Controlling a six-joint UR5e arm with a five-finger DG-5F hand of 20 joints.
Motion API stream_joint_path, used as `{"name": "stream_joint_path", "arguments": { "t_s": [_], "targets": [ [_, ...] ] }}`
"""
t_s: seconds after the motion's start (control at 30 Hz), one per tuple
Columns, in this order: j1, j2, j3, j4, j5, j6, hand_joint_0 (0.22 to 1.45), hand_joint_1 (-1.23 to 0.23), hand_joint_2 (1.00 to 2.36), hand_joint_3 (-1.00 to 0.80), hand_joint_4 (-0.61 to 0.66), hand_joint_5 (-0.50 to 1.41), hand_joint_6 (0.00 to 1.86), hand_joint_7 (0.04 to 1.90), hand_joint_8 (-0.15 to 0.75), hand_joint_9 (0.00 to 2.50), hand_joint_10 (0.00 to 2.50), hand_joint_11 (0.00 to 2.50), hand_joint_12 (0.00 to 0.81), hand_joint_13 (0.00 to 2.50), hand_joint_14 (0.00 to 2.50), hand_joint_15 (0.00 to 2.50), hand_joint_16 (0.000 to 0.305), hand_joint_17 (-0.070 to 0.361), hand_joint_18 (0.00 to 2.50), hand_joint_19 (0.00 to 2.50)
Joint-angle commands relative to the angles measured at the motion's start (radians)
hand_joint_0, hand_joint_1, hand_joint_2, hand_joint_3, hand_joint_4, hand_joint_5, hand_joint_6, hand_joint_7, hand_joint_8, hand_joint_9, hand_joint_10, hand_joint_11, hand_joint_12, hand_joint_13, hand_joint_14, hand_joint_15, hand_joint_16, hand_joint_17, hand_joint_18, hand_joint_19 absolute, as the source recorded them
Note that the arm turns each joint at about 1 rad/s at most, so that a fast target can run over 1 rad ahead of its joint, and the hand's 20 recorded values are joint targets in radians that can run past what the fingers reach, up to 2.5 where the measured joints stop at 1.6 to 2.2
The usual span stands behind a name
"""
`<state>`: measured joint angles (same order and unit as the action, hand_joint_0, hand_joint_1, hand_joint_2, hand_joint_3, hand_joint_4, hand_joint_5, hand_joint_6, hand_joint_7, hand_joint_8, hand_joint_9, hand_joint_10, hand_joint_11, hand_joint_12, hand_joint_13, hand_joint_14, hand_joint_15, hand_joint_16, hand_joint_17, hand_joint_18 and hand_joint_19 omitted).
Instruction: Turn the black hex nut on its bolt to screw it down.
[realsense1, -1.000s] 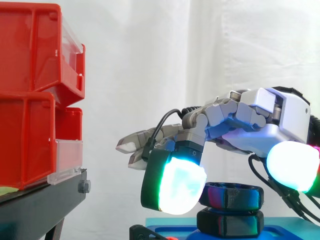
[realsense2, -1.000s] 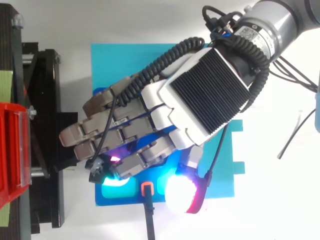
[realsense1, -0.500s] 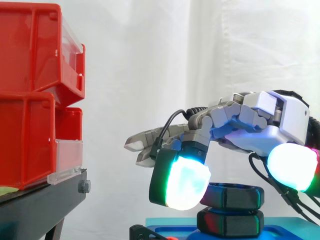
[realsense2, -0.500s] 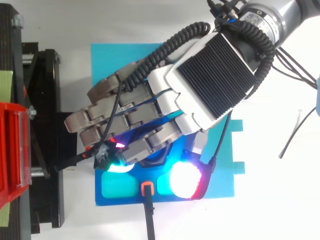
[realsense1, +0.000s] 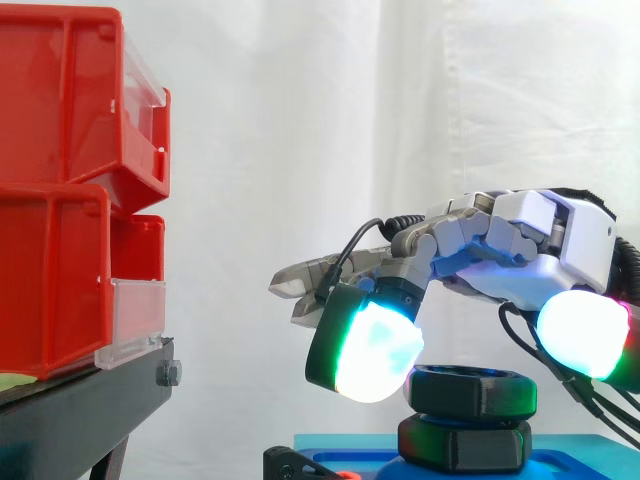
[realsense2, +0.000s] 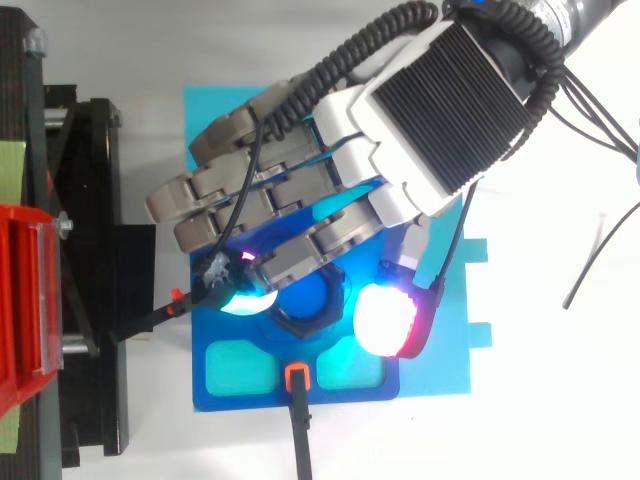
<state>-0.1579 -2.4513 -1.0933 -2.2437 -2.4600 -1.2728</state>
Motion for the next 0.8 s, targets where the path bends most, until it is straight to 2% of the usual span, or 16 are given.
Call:
{"name": "stream_joint_path", "arguments": {
  "t_s": [0.0,0.47,0.63,0.77],
  "targets": [
    [-0.009,0.0,0.001,0.003,-0.01,0.001,0.5,-0.29,1.0,-0.5,0.33,-0.1,0.72,0.79,0.341,0.6,0.0,0.17,0.361,0.57,0.01,0.19,0.057,0.129,0.58,0.61],
    [-0.042,0.0,0.0,0.041,-0.05,0.02,0.49,-0.27,1.0,-0.5,0.33,-0.1,0.71,0.79,0.343,0.6,0.0,0.17,0.358,0.57,0.01,0.18,0.058,0.129,0.58,0.61],
    [-0.057,0.0,0.001,0.07,-0.07,0.058,0.49,-0.25,1.0,-0.5,0.33,-0.1,0.71,0.79,0.343,0.6,0.0,0.18,0.362,0.56,0.01,0.18,0.058,0.13,0.58,0.6],
    [-0.057,0.002,0.009,0.09,-0.076,0.124,0.49,-0.25,1.0,-0.5,0.33,-0.1,0.71,0.8,0.342,0.6,0.0,0.17,0.361,0.56,0.01,0.19,0.058,0.131,0.58,0.6]
  ]
}}
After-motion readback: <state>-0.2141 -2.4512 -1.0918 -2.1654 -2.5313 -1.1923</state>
